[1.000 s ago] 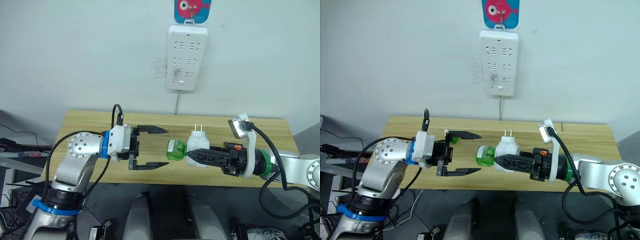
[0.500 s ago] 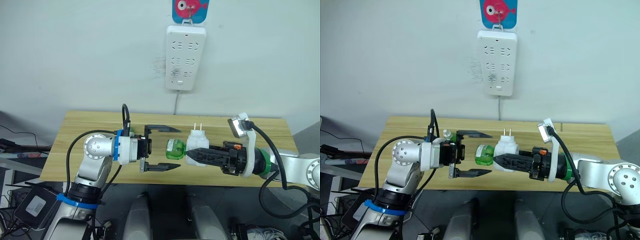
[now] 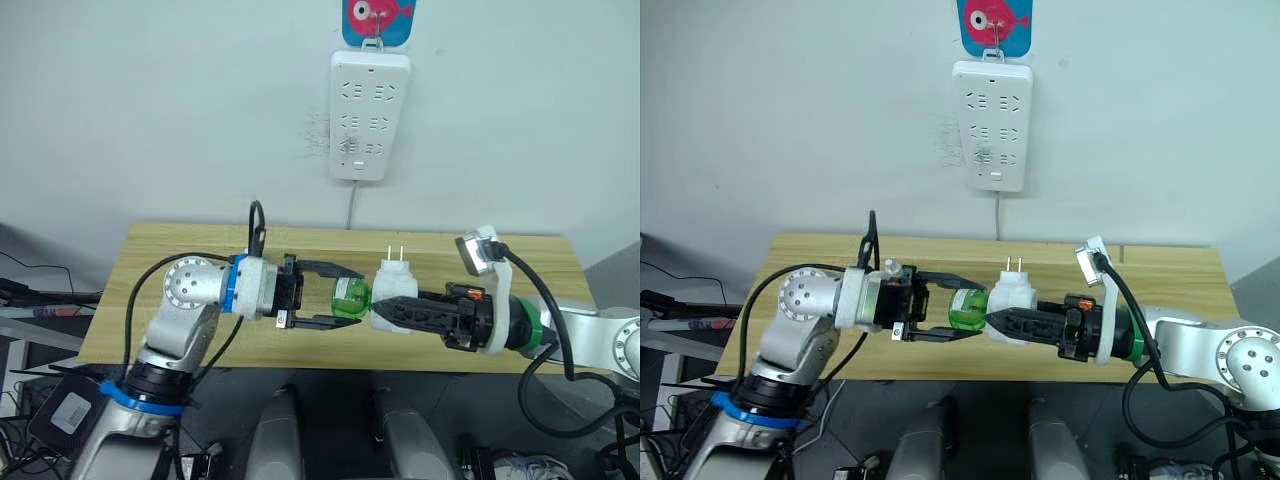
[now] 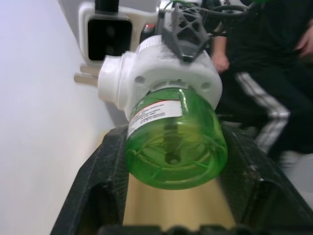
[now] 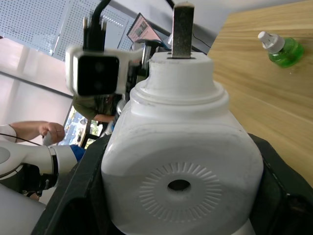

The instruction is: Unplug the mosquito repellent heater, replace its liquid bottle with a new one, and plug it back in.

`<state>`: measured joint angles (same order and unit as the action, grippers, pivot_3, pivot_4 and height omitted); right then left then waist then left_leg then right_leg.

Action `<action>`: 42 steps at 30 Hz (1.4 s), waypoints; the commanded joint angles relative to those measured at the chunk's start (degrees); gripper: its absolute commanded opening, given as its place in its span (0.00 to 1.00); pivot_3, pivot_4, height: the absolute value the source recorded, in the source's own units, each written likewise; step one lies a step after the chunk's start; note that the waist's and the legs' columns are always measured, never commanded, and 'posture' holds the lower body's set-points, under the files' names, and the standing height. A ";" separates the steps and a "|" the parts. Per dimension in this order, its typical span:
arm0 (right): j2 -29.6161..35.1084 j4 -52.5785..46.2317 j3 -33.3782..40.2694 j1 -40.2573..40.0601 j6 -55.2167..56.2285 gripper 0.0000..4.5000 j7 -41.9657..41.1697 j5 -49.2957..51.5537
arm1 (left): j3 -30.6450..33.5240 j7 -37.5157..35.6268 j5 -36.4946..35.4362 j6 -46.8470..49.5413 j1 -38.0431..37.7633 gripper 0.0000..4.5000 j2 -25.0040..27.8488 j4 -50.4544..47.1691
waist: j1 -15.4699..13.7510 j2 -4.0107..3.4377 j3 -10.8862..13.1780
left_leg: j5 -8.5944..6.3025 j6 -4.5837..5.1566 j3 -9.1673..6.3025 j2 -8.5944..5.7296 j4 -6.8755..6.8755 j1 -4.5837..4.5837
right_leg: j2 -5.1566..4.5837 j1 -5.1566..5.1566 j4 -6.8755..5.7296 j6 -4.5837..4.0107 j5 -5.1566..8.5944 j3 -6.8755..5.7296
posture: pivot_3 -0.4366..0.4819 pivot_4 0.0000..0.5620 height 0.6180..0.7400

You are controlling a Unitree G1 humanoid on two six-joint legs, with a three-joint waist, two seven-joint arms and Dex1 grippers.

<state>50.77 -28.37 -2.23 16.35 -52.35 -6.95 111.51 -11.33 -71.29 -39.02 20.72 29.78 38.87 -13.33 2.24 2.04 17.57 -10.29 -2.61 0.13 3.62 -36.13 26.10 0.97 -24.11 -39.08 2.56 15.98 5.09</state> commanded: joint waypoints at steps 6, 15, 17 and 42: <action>1.76 -2.20 1.22 -1.31 -1.63 0.67 -1.96 0.55 | 6.86 11.73 -33.01 65.39 21.82 0.50 5.87 14.69 | 1.21 0.00 0.03 | 0.04 0.10 -0.10 -0.18 0.07 -0.03 | -0.03 0.00 0.06 0.05 0.03 0.01 | 0.41 0.56 1.00; 5.05 0.19 3.50 -4.99 -2.83 0.67 -2.45 -5.49 | 7.27 4.28 -26.59 60.54 11.59 0.50 13.59 5.65 | 1.26 -0.03 0.05 | 0.04 0.08 -0.08 -0.03 0.19 -0.05 | 0.11 -0.08 0.00 -0.08 0.09 -0.07 | 0.41 0.56 1.00; 5.98 2.51 2.76 -5.48 -3.17 0.67 -1.54 -13.42 | 6.59 1.97 -22.04 53.96 7.01 0.50 16.10 2.37 | 1.16 -0.05 0.07 | 0.04 0.08 -0.07 -0.04 0.23 -0.14 | 0.01 -0.07 0.00 -0.09 0.09 0.06 | 0.42 0.56 1.00; -4.62 37.98 -24.81 19.15 -6.12 0.67 -21.23 -89.51 | 1.76 9.79 13.32 8.42 -16.27 0.50 4.00 -3.38 | -0.55 -0.14 0.14 | 0.03 0.08 0.54 -0.11 0.16 -0.01 | -0.05 -0.26 0.07 -0.11 0.01 0.39 | 0.51 0.54 1.00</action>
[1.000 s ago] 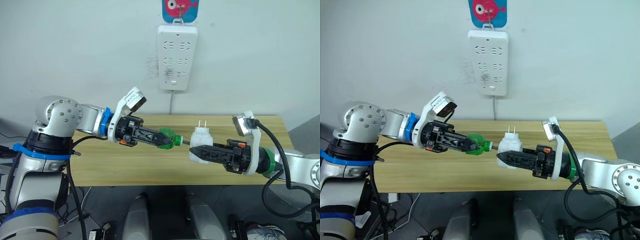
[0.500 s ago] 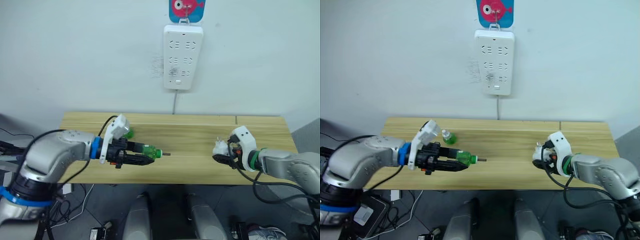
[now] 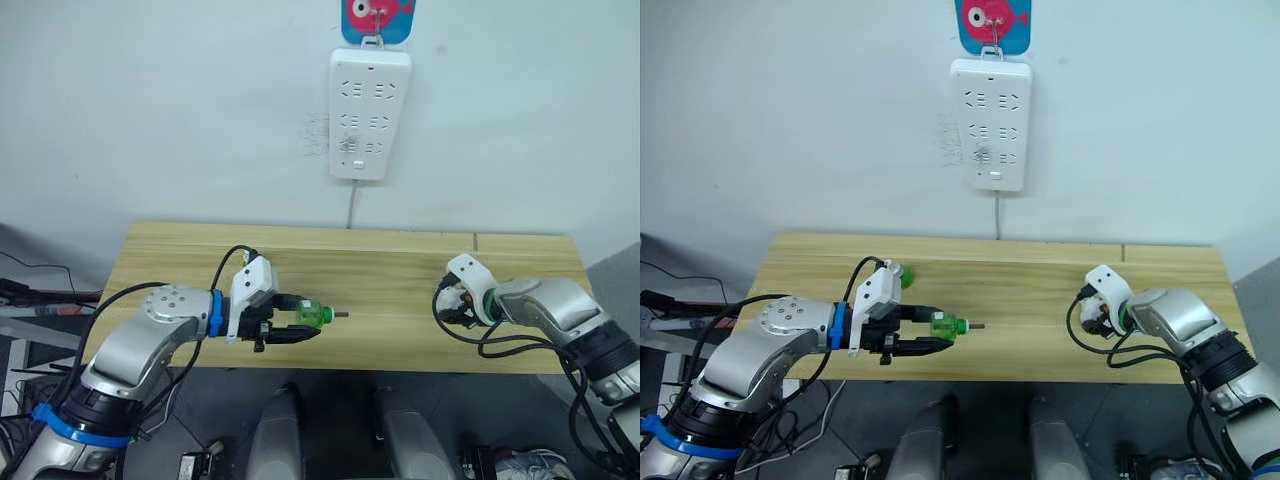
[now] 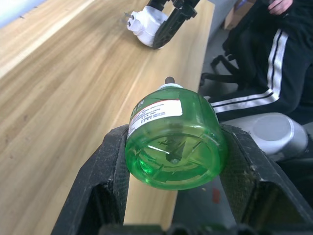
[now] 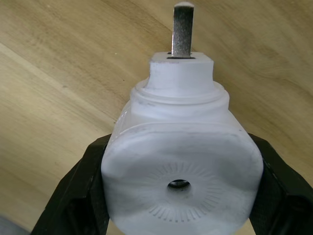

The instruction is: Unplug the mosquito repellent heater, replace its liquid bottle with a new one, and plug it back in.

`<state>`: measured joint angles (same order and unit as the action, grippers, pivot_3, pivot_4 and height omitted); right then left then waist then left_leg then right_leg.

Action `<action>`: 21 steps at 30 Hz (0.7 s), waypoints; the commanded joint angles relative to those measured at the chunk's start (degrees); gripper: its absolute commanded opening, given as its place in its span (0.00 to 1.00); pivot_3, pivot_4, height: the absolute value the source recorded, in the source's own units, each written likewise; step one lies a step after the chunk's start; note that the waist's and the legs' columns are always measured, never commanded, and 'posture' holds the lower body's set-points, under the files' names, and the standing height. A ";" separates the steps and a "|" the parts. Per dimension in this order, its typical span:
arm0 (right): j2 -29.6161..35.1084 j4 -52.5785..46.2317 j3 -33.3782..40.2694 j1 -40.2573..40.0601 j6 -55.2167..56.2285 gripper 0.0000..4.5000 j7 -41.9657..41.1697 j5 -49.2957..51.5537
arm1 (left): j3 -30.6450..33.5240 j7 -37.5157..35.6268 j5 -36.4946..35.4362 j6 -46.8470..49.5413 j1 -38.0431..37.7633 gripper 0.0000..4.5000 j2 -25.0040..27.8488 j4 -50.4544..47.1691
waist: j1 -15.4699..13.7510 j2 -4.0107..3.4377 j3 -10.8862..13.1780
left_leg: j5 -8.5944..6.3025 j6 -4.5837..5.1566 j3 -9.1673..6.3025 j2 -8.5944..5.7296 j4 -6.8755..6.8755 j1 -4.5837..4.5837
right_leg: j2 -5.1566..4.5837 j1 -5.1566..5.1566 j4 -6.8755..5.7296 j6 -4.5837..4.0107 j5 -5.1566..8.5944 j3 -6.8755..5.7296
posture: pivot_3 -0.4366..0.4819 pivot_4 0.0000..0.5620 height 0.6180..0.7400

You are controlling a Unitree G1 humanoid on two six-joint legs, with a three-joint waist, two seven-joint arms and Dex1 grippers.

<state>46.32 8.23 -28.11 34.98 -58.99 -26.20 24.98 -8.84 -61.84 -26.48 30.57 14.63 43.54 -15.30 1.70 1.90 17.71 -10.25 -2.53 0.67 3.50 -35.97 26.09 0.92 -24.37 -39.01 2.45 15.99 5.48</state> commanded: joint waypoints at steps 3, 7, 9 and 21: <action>-1.04 2.26 2.26 0.59 0.45 0.90 -3.18 -5.41 | -0.79 0.64 1.35 -1.60 -1.55 0.50 -1.43 -1.71 | -0.03 0.00 0.00 | 0.00 0.00 -0.05 0.00 -0.02 -0.01 | 0.00 0.04 -0.01 0.01 -0.01 -0.05 | 0.51 0.53 1.00; -1.42 -0.14 5.07 0.27 -1.23 1.00 -3.73 -7.18 | -0.69 0.36 1.51 -1.82 -1.16 0.50 -1.81 -1.41 | -0.02 0.00 0.00 | 0.00 0.00 -0.05 -0.01 -0.02 -0.01 | 0.01 0.03 -0.04 0.01 -0.01 -0.05 | 0.50 0.51 1.00; -0.47 -3.69 7.50 -0.25 -2.89 1.00 -3.79 -7.04 | -0.42 0.08 1.43 -1.85 -0.59 0.50 -1.93 -1.00 | -0.01 0.00 0.00 | 0.00 0.00 -0.05 -0.01 -0.02 -0.01 | 0.01 0.03 -0.04 -0.03 -0.04 -0.05 | 0.49 0.50 1.00; -20.84 -41.57 55.73 -5.99 -29.74 1.00 -1.27 12.07 | 4.25 12.04 3.39 -14.92 1.81 0.50 -19.10 2.55 | -0.01 0.14 -0.28 | 0.01 -0.02 -0.36 -0.05 -0.10 -0.01 | 0.03 0.27 -0.02 -0.06 -0.09 -0.39 | 0.44 0.46 1.00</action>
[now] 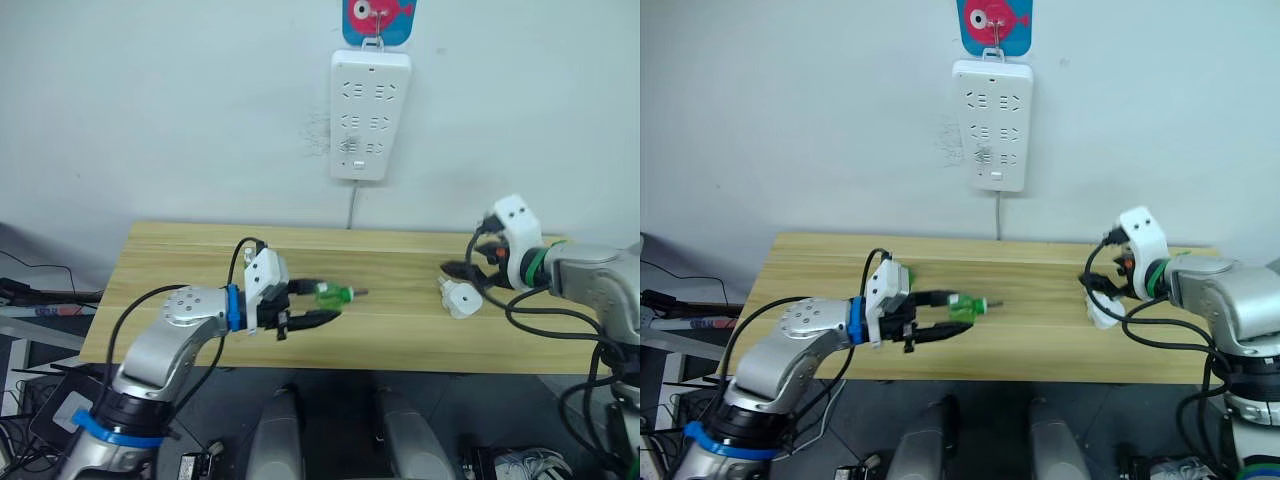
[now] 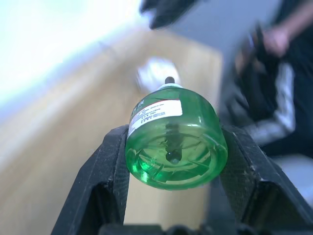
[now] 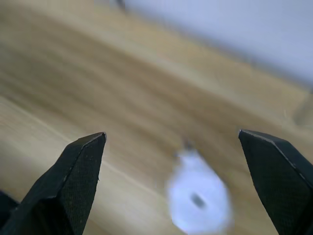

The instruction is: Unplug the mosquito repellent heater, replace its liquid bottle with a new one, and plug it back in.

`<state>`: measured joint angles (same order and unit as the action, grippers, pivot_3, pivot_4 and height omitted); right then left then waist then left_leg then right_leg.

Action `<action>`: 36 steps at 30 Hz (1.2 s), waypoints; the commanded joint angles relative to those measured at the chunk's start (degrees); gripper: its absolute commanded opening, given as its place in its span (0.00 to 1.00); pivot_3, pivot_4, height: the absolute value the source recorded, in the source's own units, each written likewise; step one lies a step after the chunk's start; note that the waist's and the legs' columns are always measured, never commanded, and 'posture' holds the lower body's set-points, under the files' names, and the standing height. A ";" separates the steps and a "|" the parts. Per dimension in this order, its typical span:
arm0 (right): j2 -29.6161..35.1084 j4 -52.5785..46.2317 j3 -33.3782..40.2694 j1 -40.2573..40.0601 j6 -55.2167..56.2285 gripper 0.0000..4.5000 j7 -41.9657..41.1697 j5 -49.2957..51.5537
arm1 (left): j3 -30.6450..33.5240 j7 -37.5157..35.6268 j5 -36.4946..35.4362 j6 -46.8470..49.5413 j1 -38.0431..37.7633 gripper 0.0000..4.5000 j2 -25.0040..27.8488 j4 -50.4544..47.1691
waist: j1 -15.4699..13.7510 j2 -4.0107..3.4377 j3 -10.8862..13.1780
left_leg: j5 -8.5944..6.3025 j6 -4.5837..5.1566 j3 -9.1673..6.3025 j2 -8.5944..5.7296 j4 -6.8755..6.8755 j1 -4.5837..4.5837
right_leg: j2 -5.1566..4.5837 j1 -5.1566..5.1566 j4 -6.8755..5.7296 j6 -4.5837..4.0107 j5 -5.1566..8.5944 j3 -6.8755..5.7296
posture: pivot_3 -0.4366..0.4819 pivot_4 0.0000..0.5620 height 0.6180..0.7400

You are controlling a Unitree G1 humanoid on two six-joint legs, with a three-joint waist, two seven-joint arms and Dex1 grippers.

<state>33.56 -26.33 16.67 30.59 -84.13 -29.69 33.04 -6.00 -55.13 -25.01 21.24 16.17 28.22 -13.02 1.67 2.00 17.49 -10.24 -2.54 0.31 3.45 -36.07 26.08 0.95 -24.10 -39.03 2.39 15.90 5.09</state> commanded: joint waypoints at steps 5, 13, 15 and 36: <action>-31.77 -15.81 25.18 -3.94 -6.39 1.00 7.76 11.44 | -0.74 12.22 8.24 -14.21 -0.40 0.50 -10.53 2.10 | 0.23 -0.03 -0.15 | 0.00 -0.01 -0.02 -0.03 0.02 0.01 | 0.01 -0.03 -0.07 -0.16 -0.10 0.00 | 0.40 0.45 1.00; -50.76 -15.36 24.53 -2.45 -6.23 1.00 17.55 15.28 | -3.18 15.17 12.16 -21.40 -0.75 0.50 -13.99 1.91 | 1.43 -0.22 -0.49 | 0.02 -0.02 0.13 -0.10 -0.04 -0.01 | -0.03 -0.03 -0.05 -0.04 -0.24 0.16 | 0.39 0.44 1.00; -51.62 -13.83 22.84 -2.91 -4.37 1.00 19.32 16.09 | -3.25 15.37 12.13 -21.61 -0.55 0.50 -14.23 1.59 | 1.64 -0.26 -0.63 | 0.03 -0.02 0.11 -0.10 -0.03 -0.01 | -0.02 -0.03 -0.05 -0.03 -0.24 0.15 | 0.39 0.43 1.00; -45.33 -3.42 5.05 -8.60 17.89 1.00 38.45 34.16 | -3.78 19.96 14.07 -23.10 1.30 0.50 -16.40 0.74 | 2.43 -0.30 -0.78 | 0.03 -0.01 0.08 -0.09 -0.01 0.01 | 0.01 -0.04 -0.05 -0.05 -0.25 0.13 | 0.40 0.43 1.00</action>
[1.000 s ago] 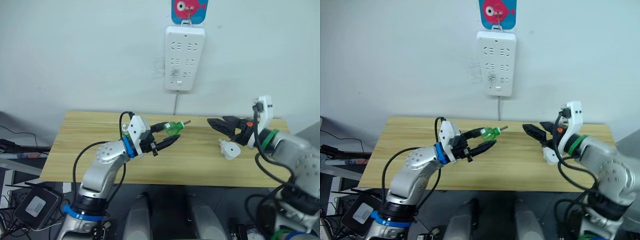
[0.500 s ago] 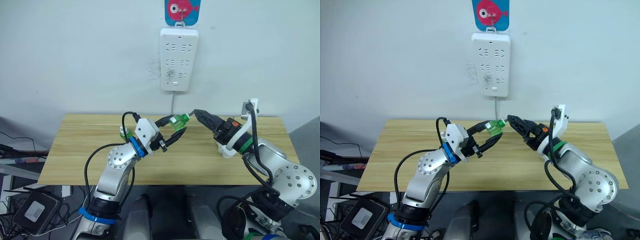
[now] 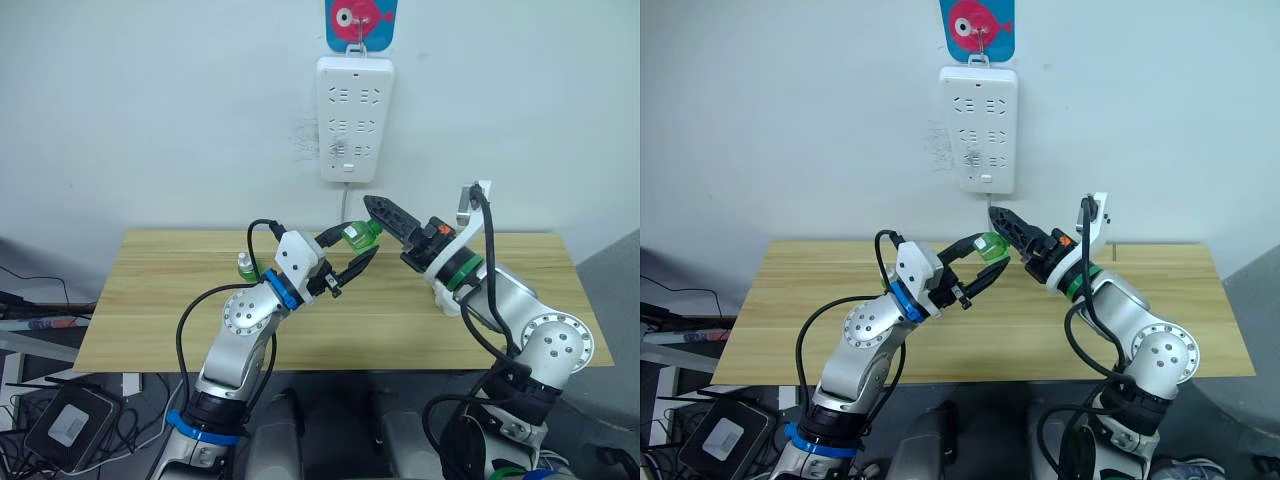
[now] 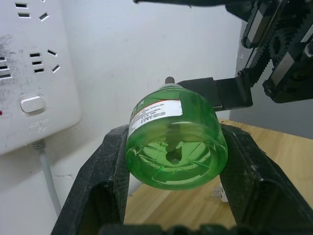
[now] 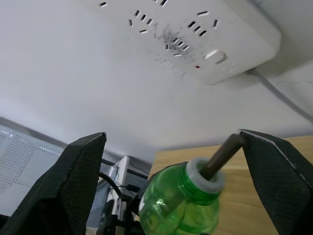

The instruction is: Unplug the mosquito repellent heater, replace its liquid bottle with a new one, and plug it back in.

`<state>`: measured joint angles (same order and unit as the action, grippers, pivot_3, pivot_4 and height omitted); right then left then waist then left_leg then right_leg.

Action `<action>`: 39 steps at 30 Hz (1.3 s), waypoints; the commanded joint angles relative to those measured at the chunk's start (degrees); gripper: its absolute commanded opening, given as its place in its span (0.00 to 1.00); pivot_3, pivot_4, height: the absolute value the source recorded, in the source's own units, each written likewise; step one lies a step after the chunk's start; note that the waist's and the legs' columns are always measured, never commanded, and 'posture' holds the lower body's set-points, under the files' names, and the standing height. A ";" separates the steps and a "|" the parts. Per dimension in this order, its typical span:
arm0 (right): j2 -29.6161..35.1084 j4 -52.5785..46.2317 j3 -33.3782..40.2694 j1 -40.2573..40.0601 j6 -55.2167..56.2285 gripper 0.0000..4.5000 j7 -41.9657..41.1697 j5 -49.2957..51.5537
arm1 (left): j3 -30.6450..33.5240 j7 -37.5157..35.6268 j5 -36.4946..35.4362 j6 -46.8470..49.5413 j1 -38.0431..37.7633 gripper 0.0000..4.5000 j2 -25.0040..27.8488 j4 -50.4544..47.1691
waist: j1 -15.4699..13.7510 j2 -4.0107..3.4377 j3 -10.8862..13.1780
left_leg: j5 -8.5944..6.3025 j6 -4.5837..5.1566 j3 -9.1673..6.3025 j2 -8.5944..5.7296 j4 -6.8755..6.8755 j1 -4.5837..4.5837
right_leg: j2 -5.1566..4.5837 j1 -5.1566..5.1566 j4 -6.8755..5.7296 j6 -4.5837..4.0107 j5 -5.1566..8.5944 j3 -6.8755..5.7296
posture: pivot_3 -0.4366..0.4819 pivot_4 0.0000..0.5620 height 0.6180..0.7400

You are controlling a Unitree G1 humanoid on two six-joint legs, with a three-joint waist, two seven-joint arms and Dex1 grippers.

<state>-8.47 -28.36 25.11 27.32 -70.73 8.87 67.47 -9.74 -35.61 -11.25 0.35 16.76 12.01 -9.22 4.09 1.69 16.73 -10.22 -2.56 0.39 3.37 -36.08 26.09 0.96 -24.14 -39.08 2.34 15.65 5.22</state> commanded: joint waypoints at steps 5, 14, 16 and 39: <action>4.83 -0.07 -5.28 -5.82 8.53 1.00 -2.42 -0.43 | 0.15 0.45 0.26 -3.28 0.84 0.50 -0.04 -2.92 | 0.29 0.01 -0.22 | 0.00 0.00 0.01 -0.01 0.01 0.01 | -0.01 0.01 0.02 0.06 0.03 0.02 | 0.39 0.43 1.00; 20.27 8.26 -4.67 -3.11 11.40 1.00 -15.57 2.20 | -1.23 0.50 1.88 -3.80 1.96 0.50 -0.69 -0.13 | 0.61 0.02 -0.23 | 0.03 0.05 0.08 0.00 -0.03 -0.07 | 0.04 0.04 0.01 0.26 0.05 0.13 | 0.38 0.44 1.00; 21.99 10.79 -4.12 -2.54 11.48 1.00 -17.05 3.52 | -1.52 0.51 2.22 -4.22 2.48 0.50 -1.07 0.67 | 0.61 0.02 -0.23 | 0.03 0.05 0.08 0.00 -0.02 -0.07 | 0.05 0.04 0.01 0.23 0.03 0.13 | 0.38 0.43 1.00; 19.30 8.38 -8.78 -7.46 17.07 0.80 -8.82 19.90 | -4.25 -1.30 2.37 -7.36 4.51 0.50 -3.77 3.92 | 0.90 0.01 -0.24 | 0.03 0.06 0.17 -0.01 -0.06 -0.07 | 0.04 0.04 0.01 0.35 0.00 0.26 | 0.34 0.45 1.00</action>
<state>10.51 -17.76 16.50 20.48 -54.85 0.08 85.26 -13.26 -36.48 -8.01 -5.71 21.36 8.58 -2.60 4.99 1.70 16.49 -10.18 -2.49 0.55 3.36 -36.13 26.01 1.00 -24.09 -39.07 2.69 15.65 5.47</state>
